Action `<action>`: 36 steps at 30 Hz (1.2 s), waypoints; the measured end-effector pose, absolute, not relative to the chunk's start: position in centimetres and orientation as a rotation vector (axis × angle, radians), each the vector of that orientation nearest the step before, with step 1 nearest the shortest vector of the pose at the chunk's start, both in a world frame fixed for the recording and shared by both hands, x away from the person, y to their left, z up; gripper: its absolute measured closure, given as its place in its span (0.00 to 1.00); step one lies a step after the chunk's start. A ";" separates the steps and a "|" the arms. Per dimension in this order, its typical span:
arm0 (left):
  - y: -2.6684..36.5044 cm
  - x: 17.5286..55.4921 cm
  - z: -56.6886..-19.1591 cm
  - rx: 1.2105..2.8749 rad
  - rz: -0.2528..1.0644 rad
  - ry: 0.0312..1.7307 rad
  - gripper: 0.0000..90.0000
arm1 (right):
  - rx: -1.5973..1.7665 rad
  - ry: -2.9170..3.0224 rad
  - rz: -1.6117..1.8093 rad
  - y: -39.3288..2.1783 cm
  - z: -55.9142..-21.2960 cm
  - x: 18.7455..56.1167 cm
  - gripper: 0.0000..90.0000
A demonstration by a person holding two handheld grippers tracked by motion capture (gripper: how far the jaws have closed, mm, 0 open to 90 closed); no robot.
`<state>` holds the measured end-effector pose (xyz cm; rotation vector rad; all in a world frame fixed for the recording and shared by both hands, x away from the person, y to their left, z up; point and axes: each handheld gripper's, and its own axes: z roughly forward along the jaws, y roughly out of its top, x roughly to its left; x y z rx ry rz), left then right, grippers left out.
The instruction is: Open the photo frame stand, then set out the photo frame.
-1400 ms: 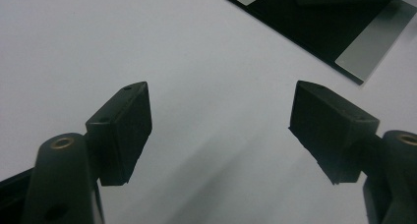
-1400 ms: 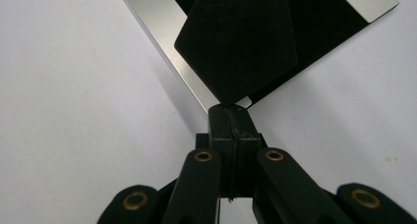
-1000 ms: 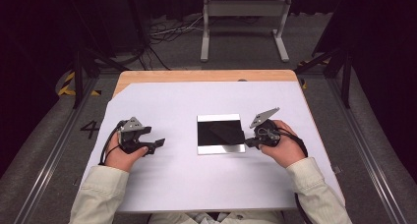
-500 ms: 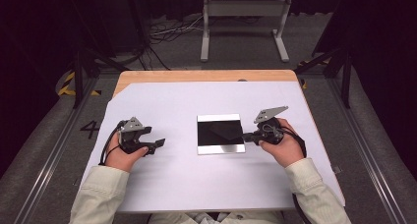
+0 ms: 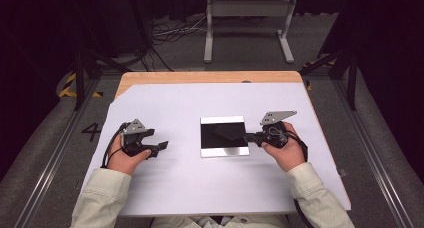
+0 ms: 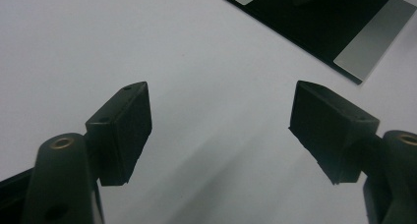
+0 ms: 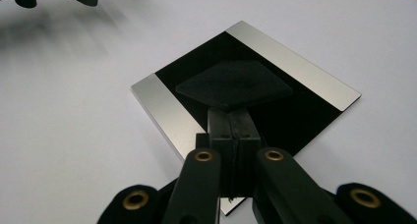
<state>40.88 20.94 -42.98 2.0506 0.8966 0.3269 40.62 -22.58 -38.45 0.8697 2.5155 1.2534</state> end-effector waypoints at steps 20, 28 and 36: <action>20.8 41.1 -43.0 2.050 0.317 0.894 0.27 | 0.862 2.562 1.231 -22.8 -38.2 40.5 1.00; 20.5 41.3 -43.1 2.057 0.319 0.881 0.27 | 0.885 2.598 1.209 -23.7 -37.2 40.1 0.93; 20.3 41.4 -43.0 2.062 0.315 0.879 0.27 | 0.923 2.634 1.203 -24.2 -36.3 39.8 0.85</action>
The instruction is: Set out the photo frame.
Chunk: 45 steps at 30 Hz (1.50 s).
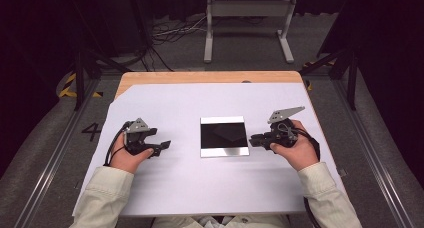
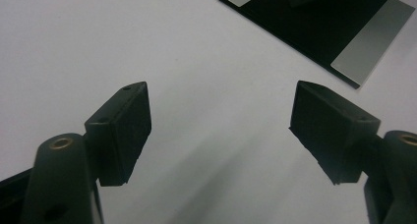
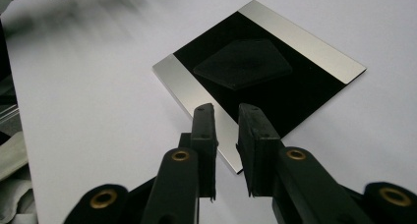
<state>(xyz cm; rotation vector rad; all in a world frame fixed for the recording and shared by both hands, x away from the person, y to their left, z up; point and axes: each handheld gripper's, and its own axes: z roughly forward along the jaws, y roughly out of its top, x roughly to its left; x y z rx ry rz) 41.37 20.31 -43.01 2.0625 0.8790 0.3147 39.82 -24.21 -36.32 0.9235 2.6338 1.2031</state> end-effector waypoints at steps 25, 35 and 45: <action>20.2 41.3 -43.3 2.072 0.301 0.889 0.27 | 1.112 2.546 1.194 -23.4 -33.7 41.9 0.69; 20.2 41.3 -43.3 2.070 0.303 0.891 0.27 | 1.168 2.558 1.144 -22.7 -33.8 43.9 0.67; 20.2 41.3 -43.4 2.072 0.301 0.892 0.27 | 1.329 2.478 1.201 -23.1 -34.8 45.1 0.66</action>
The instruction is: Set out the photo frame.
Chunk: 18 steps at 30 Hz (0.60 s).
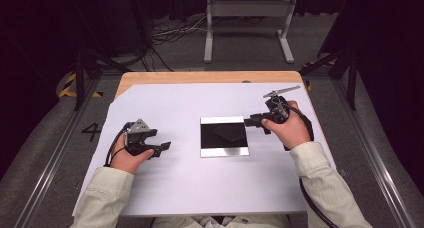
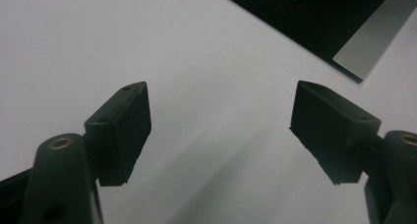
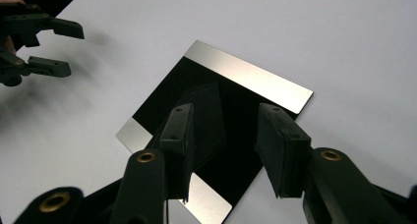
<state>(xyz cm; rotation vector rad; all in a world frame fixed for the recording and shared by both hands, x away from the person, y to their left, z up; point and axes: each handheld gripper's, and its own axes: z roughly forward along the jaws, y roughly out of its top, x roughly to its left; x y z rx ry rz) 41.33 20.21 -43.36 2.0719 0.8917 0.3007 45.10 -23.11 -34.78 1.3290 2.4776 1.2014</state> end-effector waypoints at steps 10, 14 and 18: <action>20.3 41.4 -43.4 2.074 0.305 0.887 0.27 | 1.582 2.346 1.286 -23.2 -35.8 45.2 0.57; 20.2 41.4 -43.4 2.075 0.301 0.888 0.27 | 1.638 2.321 1.284 -23.2 -36.3 45.2 0.56; 20.2 41.4 -43.4 2.075 0.301 0.888 0.27 | 1.708 2.316 1.288 -23.2 -36.9 45.2 0.56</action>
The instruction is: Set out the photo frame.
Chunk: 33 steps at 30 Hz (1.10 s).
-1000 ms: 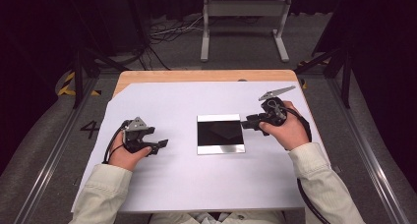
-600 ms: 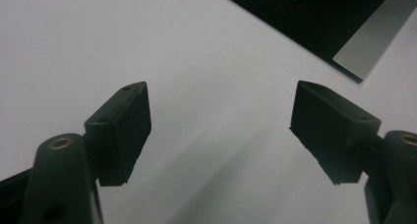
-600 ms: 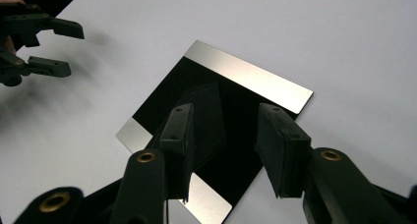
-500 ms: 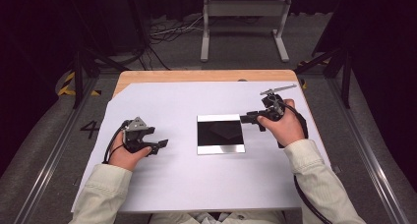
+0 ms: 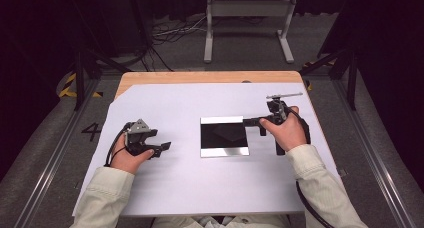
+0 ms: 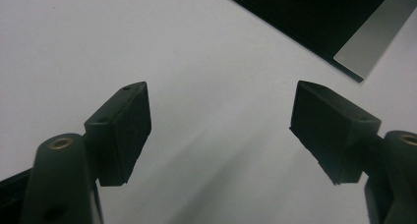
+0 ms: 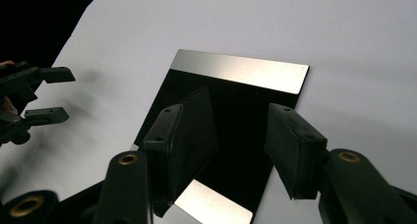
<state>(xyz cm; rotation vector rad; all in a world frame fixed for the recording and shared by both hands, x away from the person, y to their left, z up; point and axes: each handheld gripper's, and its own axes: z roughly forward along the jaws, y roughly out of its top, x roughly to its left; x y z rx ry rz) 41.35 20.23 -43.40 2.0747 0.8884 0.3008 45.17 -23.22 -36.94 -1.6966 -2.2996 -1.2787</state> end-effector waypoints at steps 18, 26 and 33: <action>20.2 41.3 -43.5 2.075 0.301 0.896 0.27 | -1.675 -2.236 -1.238 -22.2 -38.6 44.7 0.53; 20.2 41.3 -43.5 2.074 0.300 0.898 0.27 | -1.637 -2.214 -1.204 -21.4 -39.4 44.8 0.51; 20.2 41.4 -43.5 2.074 0.302 0.893 0.27 | -1.609 -2.178 -1.195 -21.0 -39.8 45.0 0.50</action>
